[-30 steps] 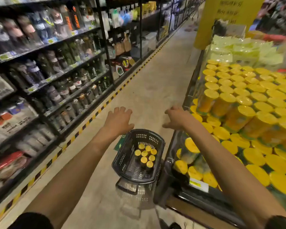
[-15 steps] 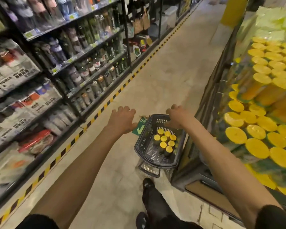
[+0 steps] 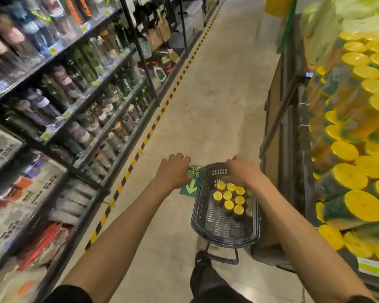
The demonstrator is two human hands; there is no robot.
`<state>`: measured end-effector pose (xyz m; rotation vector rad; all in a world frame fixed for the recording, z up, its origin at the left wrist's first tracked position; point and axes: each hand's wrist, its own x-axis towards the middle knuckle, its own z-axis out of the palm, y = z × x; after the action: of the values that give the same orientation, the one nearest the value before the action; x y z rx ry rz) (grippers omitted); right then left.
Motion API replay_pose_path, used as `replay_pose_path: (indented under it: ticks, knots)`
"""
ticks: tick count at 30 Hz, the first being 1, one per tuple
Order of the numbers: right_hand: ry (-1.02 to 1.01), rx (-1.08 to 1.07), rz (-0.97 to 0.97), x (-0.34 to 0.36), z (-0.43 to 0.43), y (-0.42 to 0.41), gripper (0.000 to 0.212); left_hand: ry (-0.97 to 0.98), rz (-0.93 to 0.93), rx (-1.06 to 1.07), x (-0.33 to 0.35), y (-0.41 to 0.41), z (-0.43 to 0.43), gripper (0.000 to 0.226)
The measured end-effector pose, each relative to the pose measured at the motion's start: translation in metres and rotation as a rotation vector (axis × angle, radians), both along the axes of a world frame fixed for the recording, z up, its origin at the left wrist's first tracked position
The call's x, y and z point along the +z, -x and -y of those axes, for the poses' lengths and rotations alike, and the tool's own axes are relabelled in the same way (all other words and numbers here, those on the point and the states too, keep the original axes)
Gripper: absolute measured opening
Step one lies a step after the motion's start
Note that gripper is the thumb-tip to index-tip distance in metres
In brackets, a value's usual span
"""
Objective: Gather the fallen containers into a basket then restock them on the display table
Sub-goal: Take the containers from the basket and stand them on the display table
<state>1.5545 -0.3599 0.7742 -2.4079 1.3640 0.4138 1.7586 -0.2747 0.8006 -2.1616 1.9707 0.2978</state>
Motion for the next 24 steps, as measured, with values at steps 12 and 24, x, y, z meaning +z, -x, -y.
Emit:
replay_pose_path:
  ticks: [12,24]
  knots:
    - [-0.16,-0.36,-0.017,-0.044,0.044,0.02,0.061,-0.066,-0.282,-0.213,-0.067,-0.01,0.113,0.047]
    - [-0.337,-0.872,0.057,-0.171,0.021,0.02,0.048,-0.299,-0.445,-0.57,-0.21,0.007,0.19,0.045]
